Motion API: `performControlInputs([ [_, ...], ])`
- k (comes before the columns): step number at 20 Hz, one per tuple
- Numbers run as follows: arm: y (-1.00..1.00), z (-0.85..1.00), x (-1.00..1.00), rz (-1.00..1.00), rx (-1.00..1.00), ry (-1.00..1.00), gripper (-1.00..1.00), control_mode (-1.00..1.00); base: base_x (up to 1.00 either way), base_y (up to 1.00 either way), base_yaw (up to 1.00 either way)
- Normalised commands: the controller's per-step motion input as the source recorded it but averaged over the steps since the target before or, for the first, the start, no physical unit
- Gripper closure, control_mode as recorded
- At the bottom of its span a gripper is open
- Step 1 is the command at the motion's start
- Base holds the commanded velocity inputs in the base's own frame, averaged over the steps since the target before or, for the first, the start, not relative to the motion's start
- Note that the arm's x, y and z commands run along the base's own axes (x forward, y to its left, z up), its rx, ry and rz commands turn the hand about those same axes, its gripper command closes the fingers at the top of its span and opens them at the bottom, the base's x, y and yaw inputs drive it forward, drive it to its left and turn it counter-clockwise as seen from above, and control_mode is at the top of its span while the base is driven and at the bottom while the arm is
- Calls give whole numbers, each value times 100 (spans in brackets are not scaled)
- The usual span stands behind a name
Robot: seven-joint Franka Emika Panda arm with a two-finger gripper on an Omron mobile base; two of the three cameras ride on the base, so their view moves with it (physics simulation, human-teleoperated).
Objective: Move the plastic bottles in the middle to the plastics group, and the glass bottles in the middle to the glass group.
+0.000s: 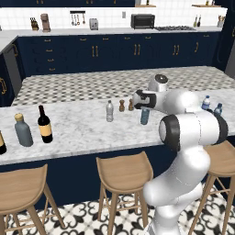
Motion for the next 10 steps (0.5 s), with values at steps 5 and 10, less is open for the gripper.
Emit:
performControlInputs([
  [5, -100, 24, 0, -21, 3, 0, 100, -100, 0, 0, 0],
  [10, -100, -13, 0, -17, 0, 1, 100, -100, 0, 0, 0],
])
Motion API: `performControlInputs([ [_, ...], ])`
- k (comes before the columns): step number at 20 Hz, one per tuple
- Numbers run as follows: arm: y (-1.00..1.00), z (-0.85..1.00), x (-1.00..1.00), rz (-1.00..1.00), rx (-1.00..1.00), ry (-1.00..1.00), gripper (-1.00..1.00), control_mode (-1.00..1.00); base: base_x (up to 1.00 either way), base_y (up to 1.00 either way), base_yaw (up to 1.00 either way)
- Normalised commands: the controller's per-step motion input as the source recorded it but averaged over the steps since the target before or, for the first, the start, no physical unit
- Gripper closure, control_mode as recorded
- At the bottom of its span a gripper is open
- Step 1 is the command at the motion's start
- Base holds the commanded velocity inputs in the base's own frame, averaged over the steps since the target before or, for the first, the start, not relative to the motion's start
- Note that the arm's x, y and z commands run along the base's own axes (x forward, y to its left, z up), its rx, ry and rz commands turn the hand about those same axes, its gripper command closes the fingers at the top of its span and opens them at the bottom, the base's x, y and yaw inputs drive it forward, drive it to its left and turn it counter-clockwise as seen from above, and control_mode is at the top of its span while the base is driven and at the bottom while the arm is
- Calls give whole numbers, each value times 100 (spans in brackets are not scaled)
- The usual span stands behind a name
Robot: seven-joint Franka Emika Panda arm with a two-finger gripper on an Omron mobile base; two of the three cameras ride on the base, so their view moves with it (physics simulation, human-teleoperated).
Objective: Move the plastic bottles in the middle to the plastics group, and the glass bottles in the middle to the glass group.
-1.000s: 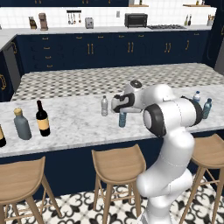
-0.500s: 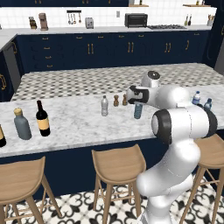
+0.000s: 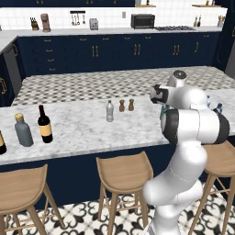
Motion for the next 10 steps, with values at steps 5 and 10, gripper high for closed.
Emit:
performControlInputs([
  [5, -96, -35, -2, -16, 0, 4, 100, -100, 0, 0, 0],
  [10, -84, -17, 4, -16, 0, 10, 100, -100, 0, 0, 0],
])
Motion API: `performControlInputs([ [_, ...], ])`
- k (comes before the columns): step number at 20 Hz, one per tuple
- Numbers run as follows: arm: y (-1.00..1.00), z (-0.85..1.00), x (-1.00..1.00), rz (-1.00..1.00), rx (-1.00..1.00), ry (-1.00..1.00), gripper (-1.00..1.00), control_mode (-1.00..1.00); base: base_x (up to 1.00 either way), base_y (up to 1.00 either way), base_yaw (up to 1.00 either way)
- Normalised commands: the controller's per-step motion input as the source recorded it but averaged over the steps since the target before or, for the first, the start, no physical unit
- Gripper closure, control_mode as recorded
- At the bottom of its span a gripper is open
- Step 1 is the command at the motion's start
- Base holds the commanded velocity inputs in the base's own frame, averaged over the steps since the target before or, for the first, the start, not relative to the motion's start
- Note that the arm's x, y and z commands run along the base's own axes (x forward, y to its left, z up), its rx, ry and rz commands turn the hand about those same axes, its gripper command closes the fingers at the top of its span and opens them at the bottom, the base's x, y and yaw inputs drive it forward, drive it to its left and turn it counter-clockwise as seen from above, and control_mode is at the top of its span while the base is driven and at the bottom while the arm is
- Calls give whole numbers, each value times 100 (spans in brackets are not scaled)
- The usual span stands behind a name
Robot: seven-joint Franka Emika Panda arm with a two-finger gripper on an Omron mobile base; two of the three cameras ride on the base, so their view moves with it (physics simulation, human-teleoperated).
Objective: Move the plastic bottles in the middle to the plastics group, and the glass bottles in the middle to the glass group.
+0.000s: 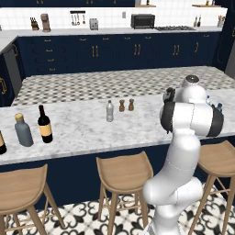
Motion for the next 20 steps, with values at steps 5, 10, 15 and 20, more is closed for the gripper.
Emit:
performControlInputs([
  [5, -87, 2, 18, -15, 0, 14, 100, -100, 0, 0, 0],
  [10, -38, -4, 3, -4, 0, 5, 100, -100, 0, 0, 0],
  [15, -28, -15, 9, 0, 0, 0, 100, -100, 0, 0, 0],
  [20, -23, -9, 11, -1, 0, -9, 100, -100, 0, 0, 0],
])
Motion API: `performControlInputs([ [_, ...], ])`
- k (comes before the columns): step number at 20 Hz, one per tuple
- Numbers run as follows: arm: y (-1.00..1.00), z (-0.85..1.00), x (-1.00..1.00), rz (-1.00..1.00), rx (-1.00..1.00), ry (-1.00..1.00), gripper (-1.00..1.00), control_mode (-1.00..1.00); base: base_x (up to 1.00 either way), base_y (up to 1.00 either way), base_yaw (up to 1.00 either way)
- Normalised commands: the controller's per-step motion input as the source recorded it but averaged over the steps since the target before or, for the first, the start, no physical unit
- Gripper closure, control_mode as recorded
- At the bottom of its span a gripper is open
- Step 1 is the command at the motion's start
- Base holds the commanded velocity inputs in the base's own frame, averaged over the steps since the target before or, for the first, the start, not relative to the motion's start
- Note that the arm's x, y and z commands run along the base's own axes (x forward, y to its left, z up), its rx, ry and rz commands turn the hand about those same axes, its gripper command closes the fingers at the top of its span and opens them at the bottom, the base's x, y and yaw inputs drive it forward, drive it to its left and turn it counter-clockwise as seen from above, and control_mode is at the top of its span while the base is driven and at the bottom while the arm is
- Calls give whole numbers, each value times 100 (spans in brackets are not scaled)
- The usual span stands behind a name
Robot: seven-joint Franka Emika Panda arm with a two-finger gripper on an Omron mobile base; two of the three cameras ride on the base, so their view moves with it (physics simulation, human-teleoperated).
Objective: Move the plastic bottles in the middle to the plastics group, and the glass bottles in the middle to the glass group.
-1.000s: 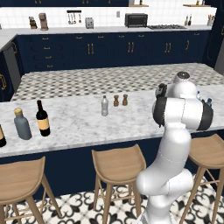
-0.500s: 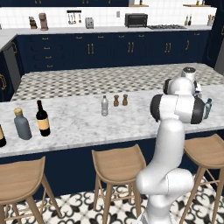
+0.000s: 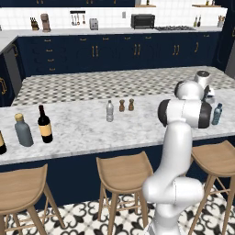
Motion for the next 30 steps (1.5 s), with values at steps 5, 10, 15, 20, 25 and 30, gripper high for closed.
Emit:
performControlInputs([
  [5, -33, -2, 24, -3, 0, -10, 100, -100, 0, 0, 0],
  [10, -26, 0, 14, -3, 0, 0, 100, -100, 0, 0, 0],
  [15, -19, 0, 14, -4, 0, 10, 100, -100, 0, 0, 0],
  [20, -4, -8, 21, -2, 0, 4, 100, -100, 0, 0, 0],
  [25, 0, -42, 22, 0, 2, 0, 100, -100, 0, 0, 0],
  [30, 0, -41, 0, 0, 5, 0, 100, -100, 0, 0, 0],
])
